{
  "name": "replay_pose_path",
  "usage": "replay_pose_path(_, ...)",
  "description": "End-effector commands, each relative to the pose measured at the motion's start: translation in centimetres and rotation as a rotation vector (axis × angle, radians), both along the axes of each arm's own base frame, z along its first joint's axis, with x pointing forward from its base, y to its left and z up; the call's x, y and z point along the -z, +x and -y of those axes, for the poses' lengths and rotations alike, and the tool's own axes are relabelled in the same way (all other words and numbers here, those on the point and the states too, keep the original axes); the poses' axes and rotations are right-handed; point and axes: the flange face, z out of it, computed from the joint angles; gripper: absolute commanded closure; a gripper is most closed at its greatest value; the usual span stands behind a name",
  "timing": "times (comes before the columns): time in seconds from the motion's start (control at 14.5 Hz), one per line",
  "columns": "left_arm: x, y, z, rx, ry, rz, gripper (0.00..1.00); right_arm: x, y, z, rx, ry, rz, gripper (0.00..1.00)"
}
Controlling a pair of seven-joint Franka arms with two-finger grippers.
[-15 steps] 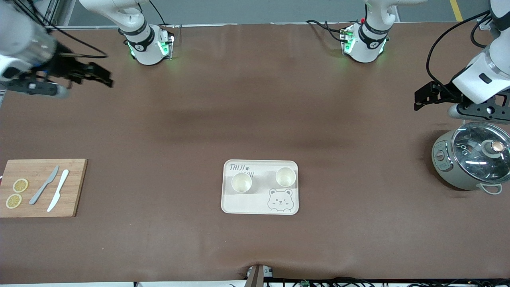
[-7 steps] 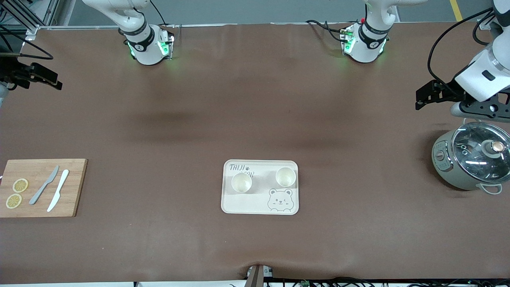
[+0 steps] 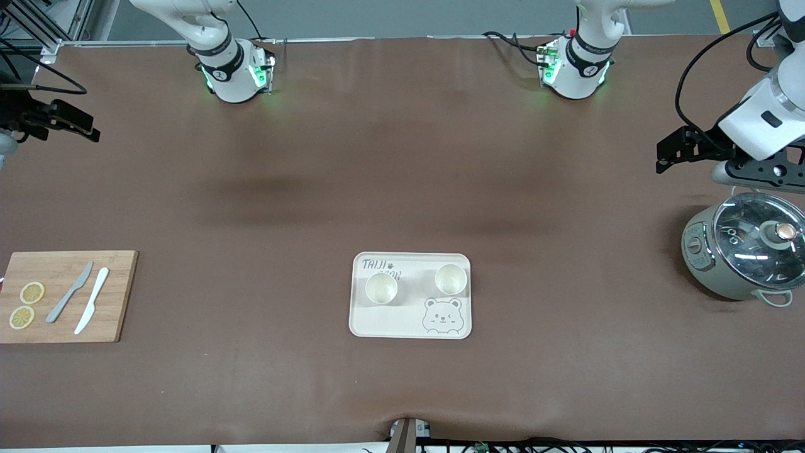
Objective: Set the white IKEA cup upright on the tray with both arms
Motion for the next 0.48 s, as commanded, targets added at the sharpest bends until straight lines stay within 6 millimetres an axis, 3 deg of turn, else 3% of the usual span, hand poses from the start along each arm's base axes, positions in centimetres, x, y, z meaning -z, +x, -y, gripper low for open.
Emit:
replay_pose_path(0.0, -0.49, -0.14, -0.12, 0.002, 0.002, -0.006, 0.00, 0.18, -0.39, 0.00, -0.006, -0.018, 0.002, 0.00)
replay_pose_path(0.41, -0.41, -0.09, -0.14, 0.002, 0.003, -0.007, 0.00, 0.18, -0.39, 0.00, -0.005, -0.019, 0.002, 0.00)
